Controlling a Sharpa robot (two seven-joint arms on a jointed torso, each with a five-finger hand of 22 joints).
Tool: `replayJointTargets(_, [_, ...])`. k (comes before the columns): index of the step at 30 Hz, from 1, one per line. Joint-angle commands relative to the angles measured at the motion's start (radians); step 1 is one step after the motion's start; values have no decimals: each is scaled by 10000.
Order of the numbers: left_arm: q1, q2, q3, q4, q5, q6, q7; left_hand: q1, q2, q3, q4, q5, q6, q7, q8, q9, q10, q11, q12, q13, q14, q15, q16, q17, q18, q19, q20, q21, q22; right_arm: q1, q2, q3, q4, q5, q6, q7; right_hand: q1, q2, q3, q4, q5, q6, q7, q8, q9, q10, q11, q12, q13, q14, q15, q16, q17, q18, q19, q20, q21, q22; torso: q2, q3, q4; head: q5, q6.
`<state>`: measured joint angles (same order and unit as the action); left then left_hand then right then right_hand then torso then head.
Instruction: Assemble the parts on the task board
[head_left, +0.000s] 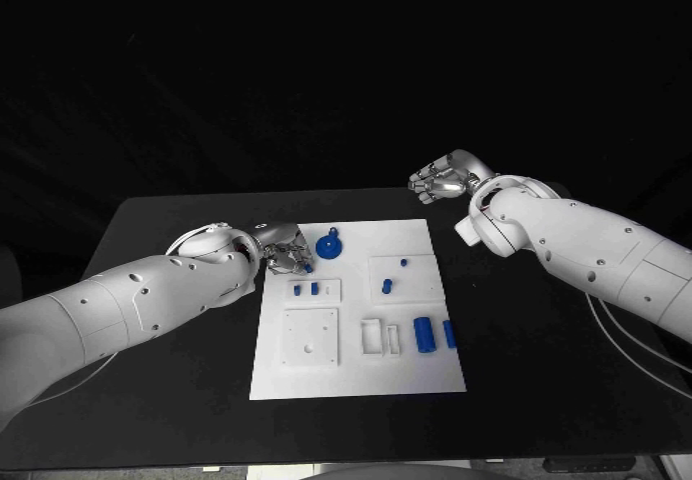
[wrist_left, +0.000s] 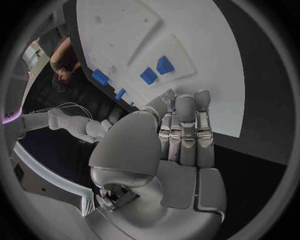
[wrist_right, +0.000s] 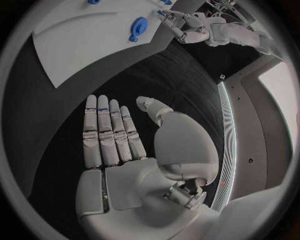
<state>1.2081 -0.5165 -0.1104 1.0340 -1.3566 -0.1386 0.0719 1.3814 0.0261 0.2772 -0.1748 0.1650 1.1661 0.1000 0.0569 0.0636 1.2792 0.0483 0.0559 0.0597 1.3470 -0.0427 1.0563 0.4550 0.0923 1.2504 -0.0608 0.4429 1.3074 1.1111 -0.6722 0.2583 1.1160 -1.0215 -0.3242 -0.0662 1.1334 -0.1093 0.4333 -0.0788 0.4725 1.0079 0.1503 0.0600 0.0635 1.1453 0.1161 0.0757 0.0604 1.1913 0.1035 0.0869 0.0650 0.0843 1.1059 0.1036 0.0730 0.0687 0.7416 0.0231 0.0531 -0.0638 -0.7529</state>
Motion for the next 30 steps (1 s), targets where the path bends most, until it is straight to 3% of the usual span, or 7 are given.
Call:
replayJointTargets(1, [5,40,1,-4,-65,163,19,62,49,-29,-5,-56,59,8,58,9,-2,-21,21,-6,29,13,-46,8,153,-65,10,66,203,1,-2,6,15,8,42,32,-49,-34,33,-31,47,-18,3,25,2,-61,21,-50,-16,-50,5,-52,-14,93,-57,-17,-32,-15,1,-4,2,-5,-8])
replayJointTargets(17, [7,122,-5,-78,-205,558,-205,73,62,-22,-4,-68,38,14,57,9,-39,-9,19,-7,4,23,-54,2,155,-89,20,62,204,1,-1,6,17,8,42,30,-49,-34,33,-31,47,-18,3,25,2,-61,21,-50,-16,-50,5,-52,-14,93,-57,-17,-32,-15,2,0,2,-33,-5])
replayJointTargets(30, [3,250,-26,-233,-310,518,-168,97,61,-17,-17,-65,25,21,56,8,-34,-6,20,-7,-22,28,-43,0,160,-106,24,71,208,1,9,6,42,8,51,30,-49,-34,33,-31,47,-18,3,25,2,-61,21,-50,-16,-50,5,-52,-14,93,-57,-17,-32,-15,-1,7,3,-74,-29])
